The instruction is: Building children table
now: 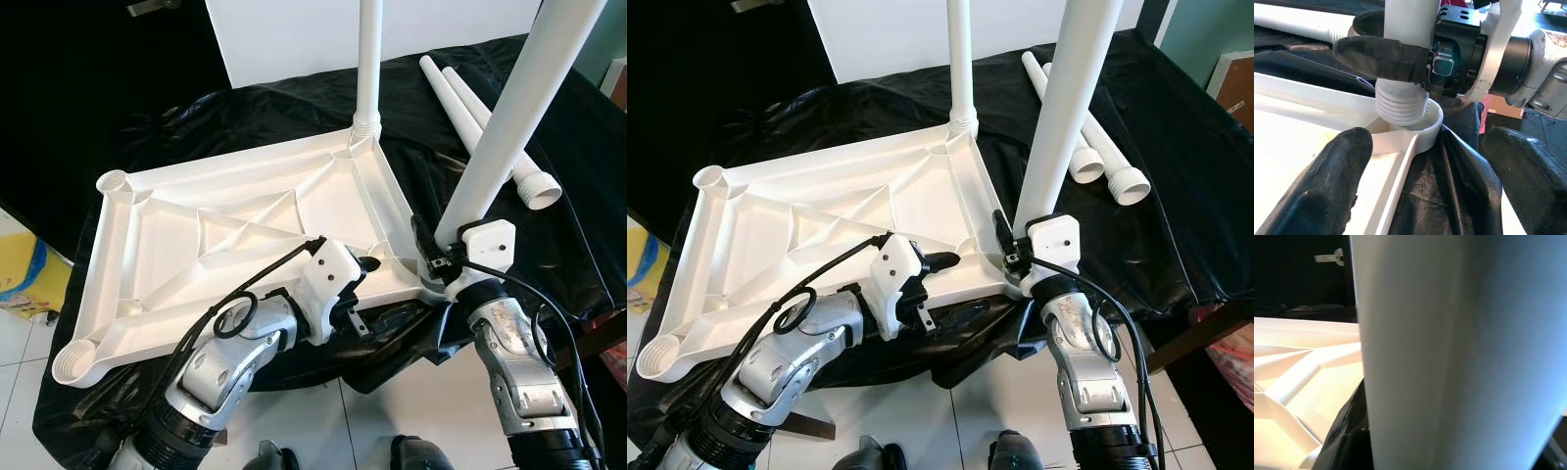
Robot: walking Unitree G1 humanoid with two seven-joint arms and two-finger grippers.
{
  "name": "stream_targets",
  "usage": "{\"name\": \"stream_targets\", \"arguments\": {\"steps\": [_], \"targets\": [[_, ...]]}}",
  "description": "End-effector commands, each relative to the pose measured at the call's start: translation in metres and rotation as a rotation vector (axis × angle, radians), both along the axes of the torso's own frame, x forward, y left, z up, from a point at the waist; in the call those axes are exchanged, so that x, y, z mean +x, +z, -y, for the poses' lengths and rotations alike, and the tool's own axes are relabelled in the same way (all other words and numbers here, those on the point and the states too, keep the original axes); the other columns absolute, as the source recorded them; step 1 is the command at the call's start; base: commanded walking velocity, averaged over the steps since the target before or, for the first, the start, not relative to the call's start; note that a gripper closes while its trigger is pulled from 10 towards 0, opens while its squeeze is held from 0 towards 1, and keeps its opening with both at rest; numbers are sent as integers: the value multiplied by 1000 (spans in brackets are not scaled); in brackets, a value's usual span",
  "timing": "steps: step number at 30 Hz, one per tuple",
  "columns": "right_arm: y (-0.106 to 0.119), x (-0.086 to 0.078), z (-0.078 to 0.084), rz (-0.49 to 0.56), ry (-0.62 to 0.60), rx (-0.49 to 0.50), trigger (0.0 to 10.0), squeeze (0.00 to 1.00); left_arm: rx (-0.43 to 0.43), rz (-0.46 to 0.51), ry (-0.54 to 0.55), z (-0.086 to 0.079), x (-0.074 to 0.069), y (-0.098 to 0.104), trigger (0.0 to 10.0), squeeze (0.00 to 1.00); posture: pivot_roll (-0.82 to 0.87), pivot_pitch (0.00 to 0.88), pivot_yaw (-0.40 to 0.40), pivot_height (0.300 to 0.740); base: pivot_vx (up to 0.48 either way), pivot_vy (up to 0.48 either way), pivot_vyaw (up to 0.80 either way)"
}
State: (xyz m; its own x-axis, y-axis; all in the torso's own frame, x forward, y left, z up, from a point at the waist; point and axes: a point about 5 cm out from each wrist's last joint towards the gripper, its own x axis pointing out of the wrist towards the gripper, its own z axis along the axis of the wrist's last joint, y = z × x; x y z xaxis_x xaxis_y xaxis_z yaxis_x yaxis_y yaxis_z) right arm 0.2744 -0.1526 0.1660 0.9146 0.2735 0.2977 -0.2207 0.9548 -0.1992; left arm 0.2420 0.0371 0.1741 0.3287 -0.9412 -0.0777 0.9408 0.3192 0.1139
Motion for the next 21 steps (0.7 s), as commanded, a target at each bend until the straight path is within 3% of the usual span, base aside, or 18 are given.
{"name": "stream_targets", "arguments": {"steps": [1,21], "targets": [[-22,-2,-6,-101,41,-17,10000,0,4,-11,-32,0,-4,-1,10000,0,-126,148,92,740,0,0,0],[-27,-14,10,-96,10,-15,10000,0,-2,4,-35,2,-1,3,10000,0,-150,134,96,740,0,0,0]]}}
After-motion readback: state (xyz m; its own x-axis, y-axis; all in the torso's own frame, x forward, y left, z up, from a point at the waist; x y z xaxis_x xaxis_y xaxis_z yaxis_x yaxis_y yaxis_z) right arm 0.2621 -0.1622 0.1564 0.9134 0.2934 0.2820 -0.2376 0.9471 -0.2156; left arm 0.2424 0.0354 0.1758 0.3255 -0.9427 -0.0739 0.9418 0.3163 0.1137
